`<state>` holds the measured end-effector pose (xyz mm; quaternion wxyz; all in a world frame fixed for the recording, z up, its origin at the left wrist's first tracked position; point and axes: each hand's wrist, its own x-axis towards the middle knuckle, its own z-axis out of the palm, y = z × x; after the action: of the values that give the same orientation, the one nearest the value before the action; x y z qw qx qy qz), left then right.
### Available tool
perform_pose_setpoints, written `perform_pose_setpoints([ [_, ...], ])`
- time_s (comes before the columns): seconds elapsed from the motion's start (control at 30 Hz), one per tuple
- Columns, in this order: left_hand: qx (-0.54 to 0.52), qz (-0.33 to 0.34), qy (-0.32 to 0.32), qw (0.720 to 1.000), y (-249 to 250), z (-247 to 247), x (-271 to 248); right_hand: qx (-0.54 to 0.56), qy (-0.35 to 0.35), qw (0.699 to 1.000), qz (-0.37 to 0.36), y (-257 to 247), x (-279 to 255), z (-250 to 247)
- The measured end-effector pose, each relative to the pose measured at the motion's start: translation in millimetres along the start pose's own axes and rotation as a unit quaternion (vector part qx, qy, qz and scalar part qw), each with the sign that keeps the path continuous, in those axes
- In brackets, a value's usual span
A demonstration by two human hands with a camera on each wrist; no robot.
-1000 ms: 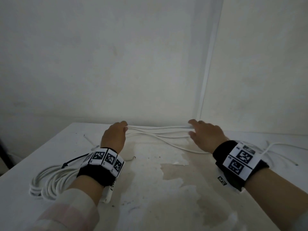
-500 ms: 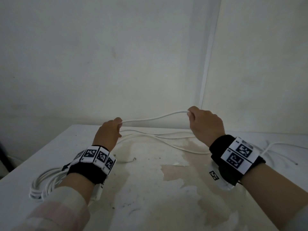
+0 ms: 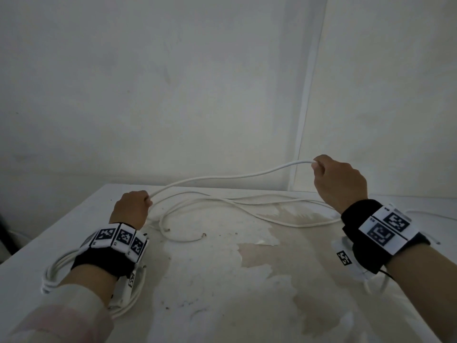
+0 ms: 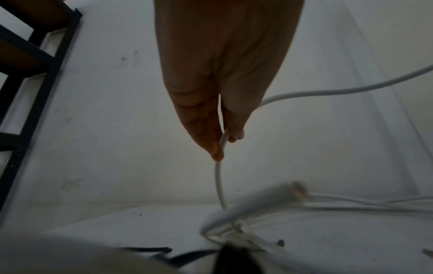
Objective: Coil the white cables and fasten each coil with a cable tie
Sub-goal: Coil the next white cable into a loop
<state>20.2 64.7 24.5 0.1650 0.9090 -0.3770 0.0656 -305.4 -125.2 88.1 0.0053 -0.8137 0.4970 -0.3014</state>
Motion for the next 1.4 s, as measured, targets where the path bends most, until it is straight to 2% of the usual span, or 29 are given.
perform_pose_setpoints([
  [0.13,-0.025,-0.007,0.029,0.999,-3,-3,2,0.005,0.012,1.0,0.017,7,3,-2],
  [0.23,-0.074,0.003,0.088,0.993,0,-11,0,-0.022,0.012,1.0,0.02,12,4,1],
  [0.3,-0.157,0.032,0.112,0.981,7,-17,0,-0.057,-0.016,0.998,-0.002,17,6,7],
  [0.37,-0.225,0.065,0.111,0.966,20,-24,-1,-0.091,-0.066,0.993,-0.03,20,5,12],
  [0.43,-0.252,0.089,0.113,0.957,35,-31,-2,-0.125,-0.108,0.984,-0.069,18,2,16],
  [0.57,-0.252,0.131,0.114,0.952,61,-37,-11,-0.214,-0.124,0.952,-0.181,5,-8,18],
  [0.63,-0.266,0.143,0.106,0.947,72,-37,-18,-0.215,-0.091,0.939,-0.255,-3,-12,20],
  [0.73,-0.292,0.151,0.082,0.941,88,-35,-28,-0.152,-0.018,0.916,-0.372,-11,-20,22],
  [0.8,-0.313,0.153,0.05,0.936,96,-32,-33,-0.093,-0.005,0.908,-0.409,-17,-28,20],
  [0.9,-0.371,0.147,-0.02,0.917,110,-29,-41,-0.023,-0.02,0.908,-0.418,-28,-39,12],
  [1.03,-0.379,0.168,-0.1,0.904,124,-23,-55,0.061,0.023,0.907,-0.416,-35,-38,3],
  [1.17,-0.33,0.239,-0.124,0.905,141,-24,-75,0.127,0.06,0.919,-0.369,-35,-32,1],
  [1.27,-0.389,0.205,-0.159,0.884,147,-26,-85,0.157,0.068,0.927,-0.334,-24,-25,4],
  [1.33,-0.395,0.213,-0.167,0.878,151,-26,-90,0.158,0.074,0.934,-0.312,-17,-23,4],
  [1.4,-0.403,0.218,-0.174,0.871,155,-27,-94,0.163,0.049,0.944,-0.282,-13,-24,4],
])
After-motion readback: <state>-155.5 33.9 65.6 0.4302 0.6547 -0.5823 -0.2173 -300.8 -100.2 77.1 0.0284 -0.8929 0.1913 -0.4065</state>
